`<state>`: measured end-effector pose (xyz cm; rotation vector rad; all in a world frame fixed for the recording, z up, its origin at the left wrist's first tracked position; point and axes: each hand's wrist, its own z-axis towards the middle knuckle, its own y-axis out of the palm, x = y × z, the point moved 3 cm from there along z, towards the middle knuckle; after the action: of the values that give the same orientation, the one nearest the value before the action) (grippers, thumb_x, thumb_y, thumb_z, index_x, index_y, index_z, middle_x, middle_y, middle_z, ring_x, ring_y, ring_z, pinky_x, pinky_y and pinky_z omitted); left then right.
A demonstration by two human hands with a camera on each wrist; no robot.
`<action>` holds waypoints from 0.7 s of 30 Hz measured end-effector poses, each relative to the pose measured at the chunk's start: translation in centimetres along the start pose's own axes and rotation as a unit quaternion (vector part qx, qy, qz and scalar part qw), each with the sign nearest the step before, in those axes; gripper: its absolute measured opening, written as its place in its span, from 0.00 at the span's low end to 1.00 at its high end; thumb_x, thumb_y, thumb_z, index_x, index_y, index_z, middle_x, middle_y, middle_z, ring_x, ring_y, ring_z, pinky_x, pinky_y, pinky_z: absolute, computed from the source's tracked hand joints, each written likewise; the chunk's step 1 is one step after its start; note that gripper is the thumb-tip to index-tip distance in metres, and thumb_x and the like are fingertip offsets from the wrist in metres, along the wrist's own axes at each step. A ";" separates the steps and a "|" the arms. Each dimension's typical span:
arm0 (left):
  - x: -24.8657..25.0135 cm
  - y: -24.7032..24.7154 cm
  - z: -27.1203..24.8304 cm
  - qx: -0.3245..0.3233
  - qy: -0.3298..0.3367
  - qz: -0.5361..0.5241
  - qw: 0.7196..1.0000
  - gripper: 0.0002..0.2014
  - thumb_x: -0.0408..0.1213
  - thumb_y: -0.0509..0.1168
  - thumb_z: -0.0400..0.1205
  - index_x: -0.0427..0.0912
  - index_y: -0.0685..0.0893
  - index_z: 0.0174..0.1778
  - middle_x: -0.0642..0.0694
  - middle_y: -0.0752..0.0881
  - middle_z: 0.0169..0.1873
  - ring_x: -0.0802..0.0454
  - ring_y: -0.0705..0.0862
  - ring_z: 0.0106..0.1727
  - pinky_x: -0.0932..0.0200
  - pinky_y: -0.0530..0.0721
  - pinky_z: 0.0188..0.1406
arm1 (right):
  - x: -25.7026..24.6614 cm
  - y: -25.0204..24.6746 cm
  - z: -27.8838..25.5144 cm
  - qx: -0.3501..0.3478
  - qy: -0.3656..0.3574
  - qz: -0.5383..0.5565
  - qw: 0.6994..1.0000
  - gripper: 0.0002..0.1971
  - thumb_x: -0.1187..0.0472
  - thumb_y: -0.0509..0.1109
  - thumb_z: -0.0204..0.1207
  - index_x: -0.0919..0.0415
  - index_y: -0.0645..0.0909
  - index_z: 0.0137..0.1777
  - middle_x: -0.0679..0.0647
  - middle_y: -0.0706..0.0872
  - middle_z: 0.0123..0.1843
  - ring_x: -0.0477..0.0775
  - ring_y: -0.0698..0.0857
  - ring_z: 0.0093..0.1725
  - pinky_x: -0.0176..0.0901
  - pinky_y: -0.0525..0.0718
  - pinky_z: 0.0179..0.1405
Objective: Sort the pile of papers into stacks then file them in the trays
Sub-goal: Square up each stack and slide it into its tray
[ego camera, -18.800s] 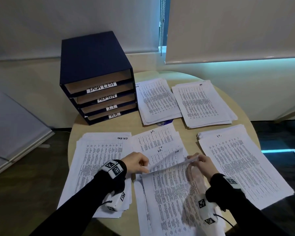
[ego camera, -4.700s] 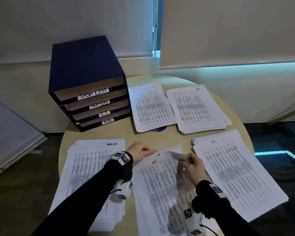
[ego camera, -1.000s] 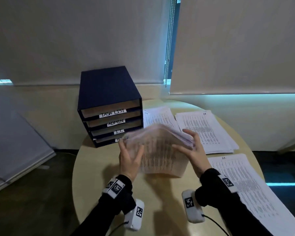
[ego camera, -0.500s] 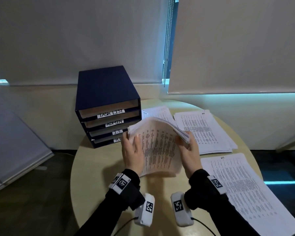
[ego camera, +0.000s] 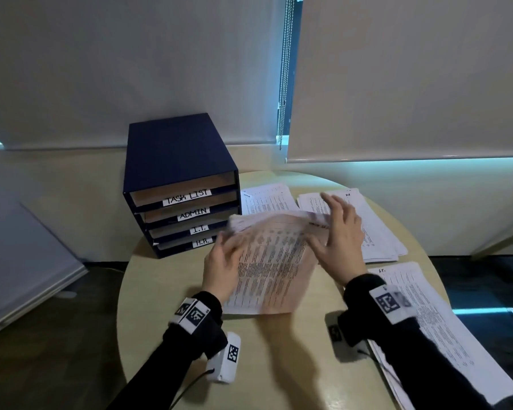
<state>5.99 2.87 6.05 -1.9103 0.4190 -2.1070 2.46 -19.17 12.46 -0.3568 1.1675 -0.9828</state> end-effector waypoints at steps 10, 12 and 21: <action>3.2 -0.4 1.3 -0.058 0.156 0.349 0.922 0.11 0.56 0.59 0.83 0.53 0.72 0.49 0.60 0.81 0.44 0.57 0.80 0.43 0.55 0.73 0.57 | 3.4 1.7 0.3 -0.143 0.109 0.151 0.972 0.07 0.69 0.74 0.72 0.56 0.85 0.38 0.52 0.86 0.36 0.50 0.83 0.41 0.45 0.79 0.44; 1.1 -2.5 1.5 -0.002 0.081 0.372 0.925 0.17 0.64 0.62 0.77 0.54 0.74 0.46 0.61 0.81 0.42 0.58 0.81 0.43 0.55 0.74 0.55 | 6.2 1.6 -1.3 -0.094 0.201 0.252 0.942 0.05 0.72 0.74 0.72 0.67 0.87 0.47 0.55 0.89 0.40 0.49 0.87 0.41 0.45 0.86 0.46; -1.8 -1.6 -0.6 0.031 -0.092 -0.228 0.969 0.29 0.58 0.72 0.67 0.47 0.78 0.60 0.40 0.87 0.53 0.45 0.87 0.53 0.51 0.83 0.52 | 8.5 5.0 -6.2 -0.103 0.282 0.435 0.849 0.21 0.77 0.77 0.63 0.59 0.86 0.54 0.62 0.90 0.50 0.61 0.87 0.49 0.48 0.87 0.45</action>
<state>5.53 5.04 4.92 -2.3091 -0.1410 -2.1340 -0.26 -21.75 1.45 0.3304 1.7449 -0.1340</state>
